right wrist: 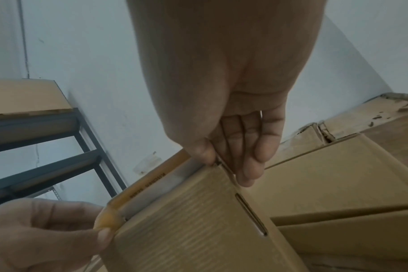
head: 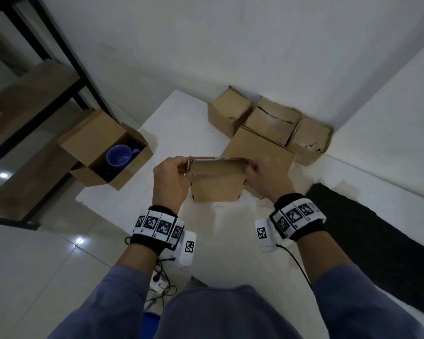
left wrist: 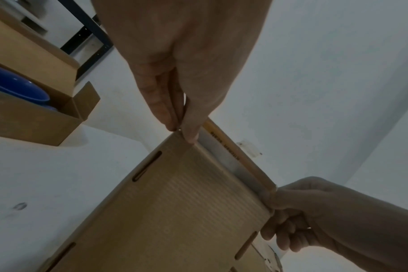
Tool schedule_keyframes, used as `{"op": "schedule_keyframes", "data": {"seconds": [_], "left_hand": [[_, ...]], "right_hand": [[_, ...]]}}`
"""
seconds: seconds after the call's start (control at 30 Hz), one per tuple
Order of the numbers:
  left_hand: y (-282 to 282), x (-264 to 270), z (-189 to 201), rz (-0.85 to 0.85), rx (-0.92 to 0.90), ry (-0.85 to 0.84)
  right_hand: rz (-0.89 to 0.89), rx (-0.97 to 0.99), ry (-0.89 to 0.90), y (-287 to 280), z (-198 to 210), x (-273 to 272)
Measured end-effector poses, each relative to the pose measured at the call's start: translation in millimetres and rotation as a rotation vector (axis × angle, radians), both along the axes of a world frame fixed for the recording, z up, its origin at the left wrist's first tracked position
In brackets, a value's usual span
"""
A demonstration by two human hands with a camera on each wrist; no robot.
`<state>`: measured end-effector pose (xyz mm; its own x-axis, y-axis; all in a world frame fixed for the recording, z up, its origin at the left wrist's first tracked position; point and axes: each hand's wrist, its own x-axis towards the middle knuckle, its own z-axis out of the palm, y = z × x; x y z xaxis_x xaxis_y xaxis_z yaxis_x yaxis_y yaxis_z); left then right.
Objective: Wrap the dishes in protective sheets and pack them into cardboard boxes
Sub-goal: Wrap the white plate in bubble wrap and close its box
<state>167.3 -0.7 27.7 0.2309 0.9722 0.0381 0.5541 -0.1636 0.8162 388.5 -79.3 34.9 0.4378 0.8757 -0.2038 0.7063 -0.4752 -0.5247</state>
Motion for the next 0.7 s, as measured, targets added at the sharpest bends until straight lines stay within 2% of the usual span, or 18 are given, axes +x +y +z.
{"op": "schedule_keyframes", "data": {"seconds": [0.17,0.43,0.7], "left_hand": [[10,2,0,-0.044,-0.037,-0.036],[21,-1,-1,-0.100,-0.043,-0.069],[21,-3,-6,-0.145,-0.012,-0.116]], "right_hand": [[-0.060,0.062,-0.099,5,2,-4],[-0.143,0.204,-0.049,5,3,-11],[-0.102,0.344,-0.045,7,-2,-14]]}}
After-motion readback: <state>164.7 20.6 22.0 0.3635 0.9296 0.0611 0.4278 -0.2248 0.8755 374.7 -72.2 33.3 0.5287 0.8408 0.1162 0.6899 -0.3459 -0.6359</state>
